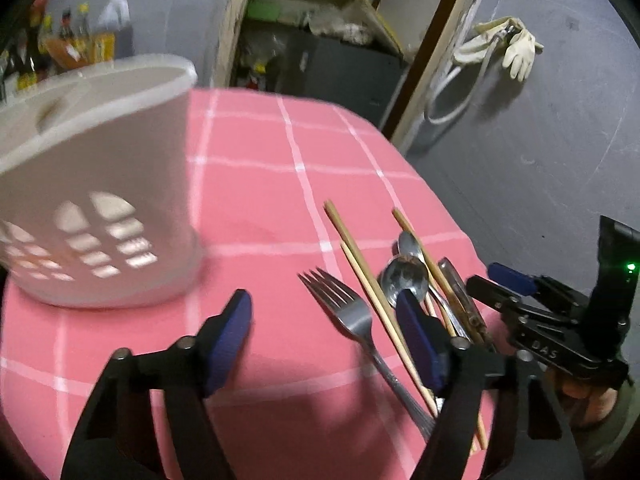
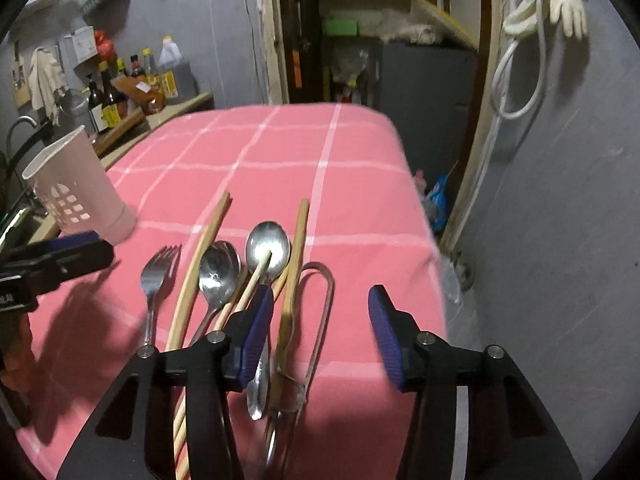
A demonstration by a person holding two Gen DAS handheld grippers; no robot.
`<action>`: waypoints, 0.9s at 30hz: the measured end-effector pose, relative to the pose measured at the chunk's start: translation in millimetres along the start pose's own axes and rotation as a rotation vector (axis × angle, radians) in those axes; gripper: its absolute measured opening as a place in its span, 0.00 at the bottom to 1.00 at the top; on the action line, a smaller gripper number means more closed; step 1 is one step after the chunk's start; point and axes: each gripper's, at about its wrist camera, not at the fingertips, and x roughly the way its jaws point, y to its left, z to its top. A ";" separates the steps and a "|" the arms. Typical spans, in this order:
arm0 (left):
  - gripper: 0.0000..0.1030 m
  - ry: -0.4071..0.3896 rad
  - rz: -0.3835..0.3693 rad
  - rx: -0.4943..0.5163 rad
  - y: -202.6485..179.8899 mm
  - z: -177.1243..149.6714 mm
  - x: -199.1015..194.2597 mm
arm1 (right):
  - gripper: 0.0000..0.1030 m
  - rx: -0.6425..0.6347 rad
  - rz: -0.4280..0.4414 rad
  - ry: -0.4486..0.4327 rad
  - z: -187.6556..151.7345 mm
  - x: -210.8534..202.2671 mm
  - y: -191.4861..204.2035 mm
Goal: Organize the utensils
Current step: 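Grasp the fork with the left tool while the right tool grasps the metal tongs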
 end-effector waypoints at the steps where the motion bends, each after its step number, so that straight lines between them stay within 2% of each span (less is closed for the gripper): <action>1: 0.57 0.024 -0.019 -0.019 3.5 1.2 4.4 | 0.43 0.007 0.003 0.007 0.7 3.1 -0.7; 5: 0.49 0.096 -0.067 -0.047 9.3 3.7 15.7 | 0.36 0.047 -0.001 0.045 1.0 14.8 -4.0; 9: 0.42 0.093 -0.082 -0.045 11.9 3.7 13.8 | 0.30 0.090 0.006 0.047 0.5 16.9 -10.6; 11: 0.36 0.094 -0.092 -0.050 15.3 4.3 12.1 | 0.24 0.105 0.011 0.050 -1.0 17.9 -12.8; 13: 0.27 0.101 -0.108 -0.053 15.0 0.7 14.5 | 0.23 0.119 0.018 0.062 -3.0 20.0 -15.1; 17: 0.23 0.105 -0.129 -0.049 12.6 -2.4 14.9 | 0.23 0.127 0.017 0.069 -2.9 20.4 -15.3; 25: 0.23 0.093 -0.089 -0.004 3.8 -4.9 18.8 | 0.25 0.135 -0.004 0.087 -3.0 24.9 -11.5; 27: 0.18 0.102 -0.108 -0.020 6.2 -4.1 20.8 | 0.26 0.130 -0.014 0.094 -2.5 25.9 -9.5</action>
